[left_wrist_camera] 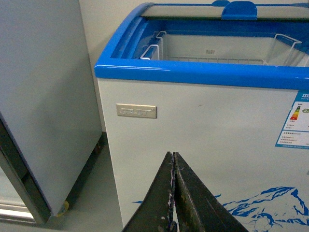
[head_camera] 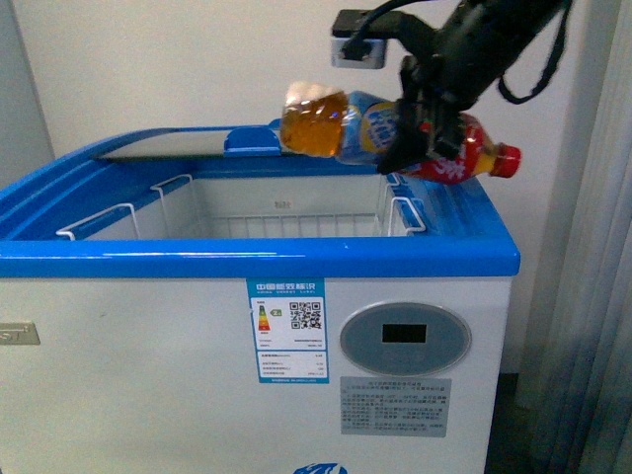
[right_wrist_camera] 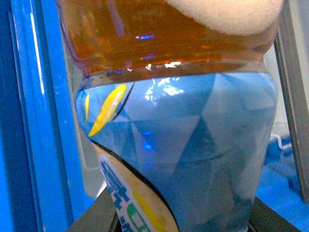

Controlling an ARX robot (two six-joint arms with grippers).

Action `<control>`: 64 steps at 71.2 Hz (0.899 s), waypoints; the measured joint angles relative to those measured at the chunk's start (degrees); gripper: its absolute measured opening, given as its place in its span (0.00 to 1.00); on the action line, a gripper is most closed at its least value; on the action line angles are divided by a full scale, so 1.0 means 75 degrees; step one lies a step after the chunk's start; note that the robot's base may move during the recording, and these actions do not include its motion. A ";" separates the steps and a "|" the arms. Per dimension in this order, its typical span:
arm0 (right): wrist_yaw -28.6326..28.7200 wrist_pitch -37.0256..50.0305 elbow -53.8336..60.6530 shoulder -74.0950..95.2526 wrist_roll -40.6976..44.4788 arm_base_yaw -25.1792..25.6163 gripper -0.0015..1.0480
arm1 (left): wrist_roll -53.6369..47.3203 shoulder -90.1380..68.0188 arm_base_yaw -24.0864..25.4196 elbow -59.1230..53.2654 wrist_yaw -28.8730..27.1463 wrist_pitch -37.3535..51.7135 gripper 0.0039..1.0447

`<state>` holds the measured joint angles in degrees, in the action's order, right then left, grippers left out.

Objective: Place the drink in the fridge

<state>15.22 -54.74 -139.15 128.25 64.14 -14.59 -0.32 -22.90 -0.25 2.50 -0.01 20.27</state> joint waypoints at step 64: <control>-0.0807 -0.0248 -0.3395 0.2844 0.0379 -0.0766 0.36 | 0.0006 0.2605 0.0000 -0.0224 0.0003 -0.2498 0.02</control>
<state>9.17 -56.60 -164.62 149.58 66.98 -20.34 -0.27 -3.36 -0.25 0.82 0.01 1.54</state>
